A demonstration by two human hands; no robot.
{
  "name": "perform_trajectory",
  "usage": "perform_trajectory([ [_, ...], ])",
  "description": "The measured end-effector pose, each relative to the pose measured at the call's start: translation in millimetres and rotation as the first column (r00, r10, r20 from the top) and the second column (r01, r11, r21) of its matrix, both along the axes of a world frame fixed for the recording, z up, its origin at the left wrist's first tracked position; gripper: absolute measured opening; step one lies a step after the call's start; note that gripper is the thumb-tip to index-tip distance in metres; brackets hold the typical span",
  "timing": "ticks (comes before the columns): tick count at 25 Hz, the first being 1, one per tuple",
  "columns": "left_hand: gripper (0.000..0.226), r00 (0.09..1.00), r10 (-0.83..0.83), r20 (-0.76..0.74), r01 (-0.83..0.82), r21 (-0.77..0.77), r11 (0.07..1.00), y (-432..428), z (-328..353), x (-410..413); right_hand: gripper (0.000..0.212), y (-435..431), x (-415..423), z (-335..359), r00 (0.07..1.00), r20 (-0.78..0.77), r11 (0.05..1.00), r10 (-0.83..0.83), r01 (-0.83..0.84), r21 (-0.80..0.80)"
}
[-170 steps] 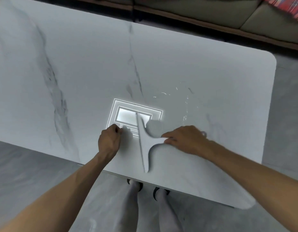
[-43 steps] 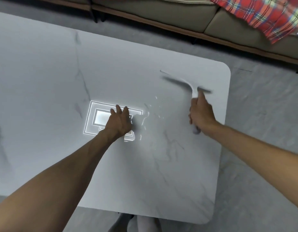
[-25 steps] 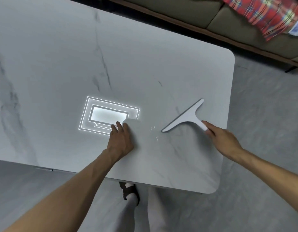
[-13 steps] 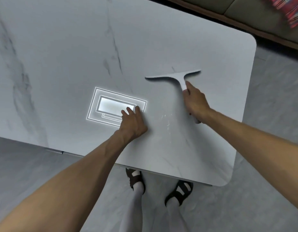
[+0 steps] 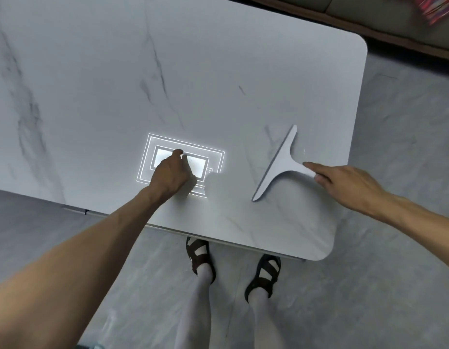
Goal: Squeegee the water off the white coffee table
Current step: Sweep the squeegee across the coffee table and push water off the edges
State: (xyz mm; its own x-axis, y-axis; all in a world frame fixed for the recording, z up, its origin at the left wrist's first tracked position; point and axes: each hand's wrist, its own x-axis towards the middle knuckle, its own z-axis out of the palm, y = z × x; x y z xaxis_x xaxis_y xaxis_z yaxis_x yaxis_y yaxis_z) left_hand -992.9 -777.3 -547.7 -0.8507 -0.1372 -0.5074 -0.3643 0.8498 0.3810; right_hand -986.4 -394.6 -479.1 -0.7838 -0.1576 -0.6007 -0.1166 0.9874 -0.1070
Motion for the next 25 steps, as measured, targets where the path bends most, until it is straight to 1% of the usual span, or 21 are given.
perform_trajectory([
  [3, 0.041, 0.991, 0.136, -0.01, -0.135, 0.027, 0.99, -8, 9, 25, 0.041, -45, -12, 0, 0.998, -0.02, 0.988, 0.061, -0.063, -0.139],
  [5, 0.038, 0.974, 0.226, -0.021, -0.225, 0.034, 0.974, -11, 11, 41, 0.039, -100, -6, -14, 0.985, 0.011, 0.957, 0.17, -0.163, -0.24],
  [7, 0.038, 0.966, 0.257, -0.026, -0.257, -0.005, 0.966, -12, 9, 52, 0.039, -149, 11, -33, 0.956, 0.028, 0.909, 0.292, -0.268, -0.317],
  [9, 0.04, 0.97, 0.241, -0.025, -0.242, -0.039, 0.969, -11, 3, 62, 0.039, -168, 26, -49, 0.936, 0.041, 0.889, 0.348, -0.316, -0.33],
  [11, 0.045, 0.984, 0.178, 0.0, -0.178, -0.026, 0.984, -5, -3, 70, 0.04, -147, 37, -56, 0.945, 0.04, 0.897, 0.324, -0.293, -0.332],
  [14, 0.055, 0.997, 0.065, 0.033, -0.067, 0.056, 0.996, 17, -13, 79, 0.039, -73, 46, -55, 0.974, 0.053, 0.934, 0.218, -0.193, -0.302],
  [17, 0.052, 0.999, -0.012, 0.036, 0.011, 0.024, 1.0, 39, -20, 80, 0.038, 0, 54, -39, 0.991, 0.065, 0.97, 0.113, -0.095, -0.226],
  [19, 0.045, 0.999, 0.01, 0.03, -0.01, 0.005, 1.0, 44, -19, 78, 0.038, 31, 57, -27, 0.997, 0.038, 0.986, 0.064, -0.057, -0.156],
  [21, 0.035, 0.998, 0.063, -0.008, -0.063, -0.008, 0.998, 40, -13, 77, 0.038, 42, 60, -16, 0.998, -0.004, 0.992, 0.057, -0.057, -0.11],
  [23, 0.033, 0.987, 0.157, -0.036, -0.157, 0.008, 0.988, 29, -7, 78, 0.039, 27, 58, -11, 0.996, -0.03, 0.984, 0.088, -0.092, -0.156],
  [25, 0.026, 0.958, 0.282, -0.054, -0.281, 0.029, 0.959, 11, 0, 78, 0.039, -18, 49, -14, 0.988, -0.013, 0.956, 0.156, -0.154, -0.25],
])
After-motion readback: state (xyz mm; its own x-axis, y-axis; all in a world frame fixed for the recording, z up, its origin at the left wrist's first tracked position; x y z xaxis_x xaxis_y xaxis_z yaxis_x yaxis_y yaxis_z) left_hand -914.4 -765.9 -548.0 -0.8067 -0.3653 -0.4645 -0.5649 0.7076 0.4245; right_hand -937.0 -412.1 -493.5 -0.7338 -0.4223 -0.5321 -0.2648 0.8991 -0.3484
